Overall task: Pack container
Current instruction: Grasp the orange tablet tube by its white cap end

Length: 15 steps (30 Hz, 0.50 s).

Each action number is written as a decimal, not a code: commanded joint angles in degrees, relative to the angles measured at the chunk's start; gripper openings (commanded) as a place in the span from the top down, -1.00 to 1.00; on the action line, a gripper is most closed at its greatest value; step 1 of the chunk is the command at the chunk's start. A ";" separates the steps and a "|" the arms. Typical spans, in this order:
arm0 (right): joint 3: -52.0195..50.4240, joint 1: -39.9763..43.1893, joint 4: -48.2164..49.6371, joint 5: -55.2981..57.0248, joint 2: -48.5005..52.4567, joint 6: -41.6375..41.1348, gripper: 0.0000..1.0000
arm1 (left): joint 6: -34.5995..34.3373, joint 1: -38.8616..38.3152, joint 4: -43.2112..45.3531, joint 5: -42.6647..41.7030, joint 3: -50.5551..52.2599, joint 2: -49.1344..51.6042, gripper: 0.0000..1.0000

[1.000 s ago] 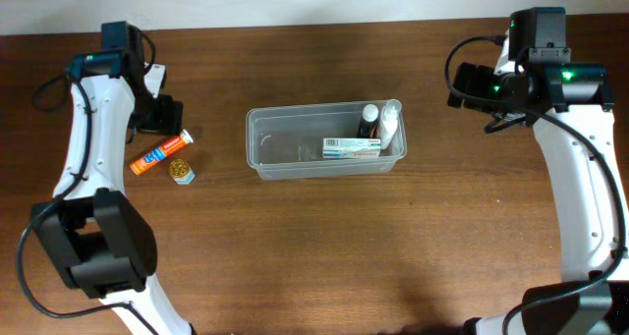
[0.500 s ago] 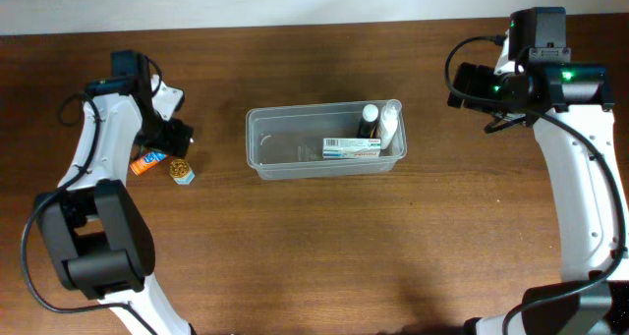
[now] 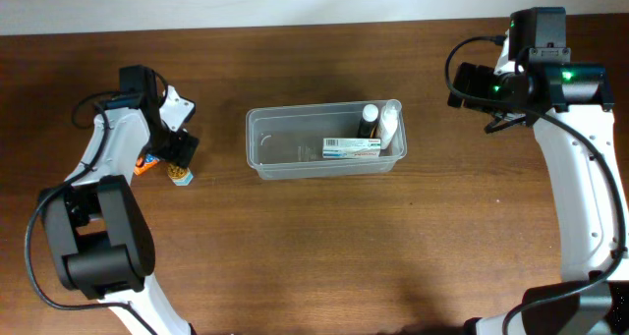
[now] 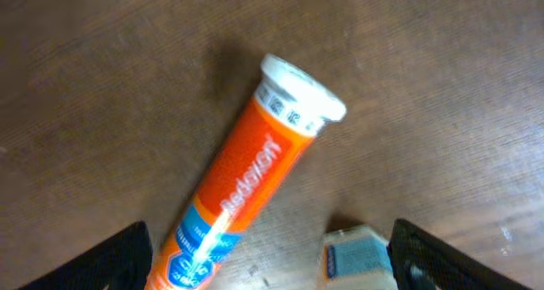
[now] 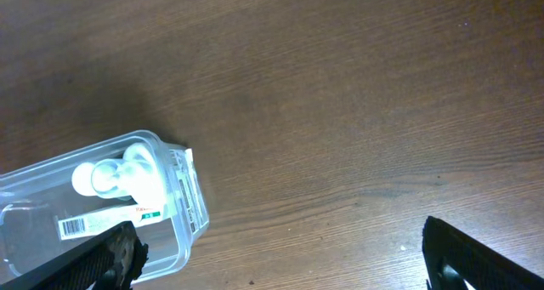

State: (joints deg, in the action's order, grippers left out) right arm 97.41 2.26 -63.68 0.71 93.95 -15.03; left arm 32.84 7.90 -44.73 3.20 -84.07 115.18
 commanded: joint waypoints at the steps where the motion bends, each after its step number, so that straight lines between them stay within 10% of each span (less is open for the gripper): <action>1: 0.26 0.02 0.00 -0.22 0.07 -0.48 -0.97 | 2.71 0.15 1.95 -0.42 0.57 -1.62 -0.78; 15: 0.26 0.02 0.00 -0.24 0.07 -0.50 -0.97 | 4.07 2.01 4.70 -0.46 0.57 2.16 -0.79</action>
State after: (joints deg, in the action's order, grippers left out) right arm 97.41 2.26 -63.68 0.71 93.95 -15.05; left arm 36.01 8.75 -40.21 3.20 -83.99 115.39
